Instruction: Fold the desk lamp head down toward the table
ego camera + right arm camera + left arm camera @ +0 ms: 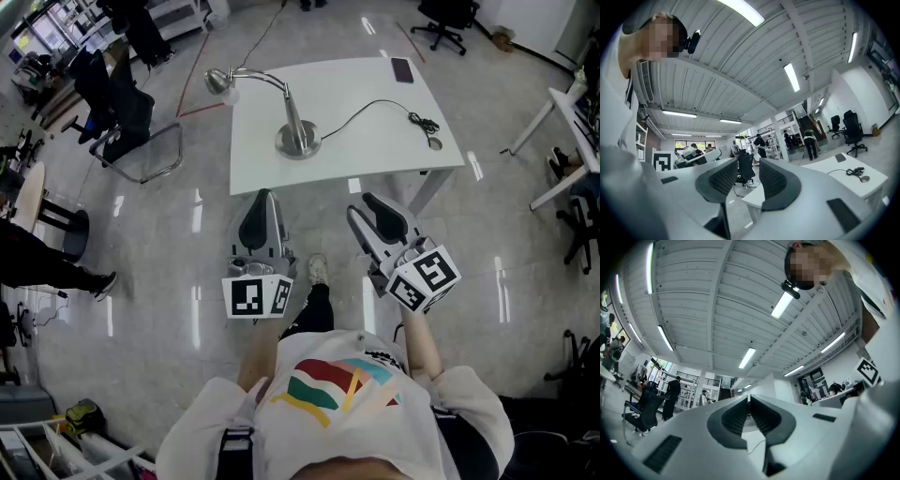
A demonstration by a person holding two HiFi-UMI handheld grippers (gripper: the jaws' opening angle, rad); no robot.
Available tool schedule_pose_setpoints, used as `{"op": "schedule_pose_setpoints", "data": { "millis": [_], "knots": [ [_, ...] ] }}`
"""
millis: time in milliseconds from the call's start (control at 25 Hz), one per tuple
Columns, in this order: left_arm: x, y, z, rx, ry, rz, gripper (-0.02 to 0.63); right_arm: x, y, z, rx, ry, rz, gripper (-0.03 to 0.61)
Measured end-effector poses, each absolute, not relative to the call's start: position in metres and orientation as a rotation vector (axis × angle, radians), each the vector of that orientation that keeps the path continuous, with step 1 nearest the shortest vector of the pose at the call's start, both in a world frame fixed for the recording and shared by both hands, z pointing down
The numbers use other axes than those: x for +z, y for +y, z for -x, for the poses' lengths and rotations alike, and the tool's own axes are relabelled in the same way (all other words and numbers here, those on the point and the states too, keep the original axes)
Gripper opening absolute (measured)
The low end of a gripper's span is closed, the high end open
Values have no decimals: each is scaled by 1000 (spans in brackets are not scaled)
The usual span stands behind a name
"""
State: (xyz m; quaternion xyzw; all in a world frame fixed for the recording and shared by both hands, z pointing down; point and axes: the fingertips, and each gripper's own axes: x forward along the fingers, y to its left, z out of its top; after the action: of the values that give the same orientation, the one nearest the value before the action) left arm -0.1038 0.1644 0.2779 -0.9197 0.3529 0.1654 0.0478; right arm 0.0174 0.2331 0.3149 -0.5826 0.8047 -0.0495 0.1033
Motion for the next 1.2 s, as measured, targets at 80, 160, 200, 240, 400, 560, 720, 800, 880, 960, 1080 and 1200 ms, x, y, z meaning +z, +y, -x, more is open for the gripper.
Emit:
{"op": "schedule_pose_setpoints", "data": {
  "millis": [80,160,200,240,400,560,720,800,880,960,1080,1200],
  "knots": [
    [272,132,101,522,1097,2763,48,312,199,-21,-119,2411,1709,149],
    [266,94,96,535,1111,2728,48,307,160,-25,-89,2455,1694,150],
    [263,74,94,539,1118,2715,48,303,139,-26,-75,2481,1678,150],
    [260,52,92,541,1129,2704,49,298,118,-28,-58,2505,1657,150],
    [244,-33,80,492,1188,2642,111,260,31,-49,90,2504,1626,150],
    [233,-100,66,403,1201,2617,170,229,-49,-57,214,2577,1586,191],
    [235,-139,54,317,1213,2611,170,242,-108,-29,192,2874,1375,204],
    [243,-148,48,268,1248,2603,169,257,-125,-23,147,2980,1279,204],
    [250,-151,39,232,1296,2592,169,269,-135,-29,121,3034,1224,204],
    [253,-153,31,200,1327,2572,169,277,-141,-34,104,3081,1163,204],
    [250,-157,37,164,1382,2515,166,279,-154,-26,76,3143,1067,203],
    [252,-158,46,127,1500,2470,128,285,-162,-17,26,3215,924,204]
  ]
}}
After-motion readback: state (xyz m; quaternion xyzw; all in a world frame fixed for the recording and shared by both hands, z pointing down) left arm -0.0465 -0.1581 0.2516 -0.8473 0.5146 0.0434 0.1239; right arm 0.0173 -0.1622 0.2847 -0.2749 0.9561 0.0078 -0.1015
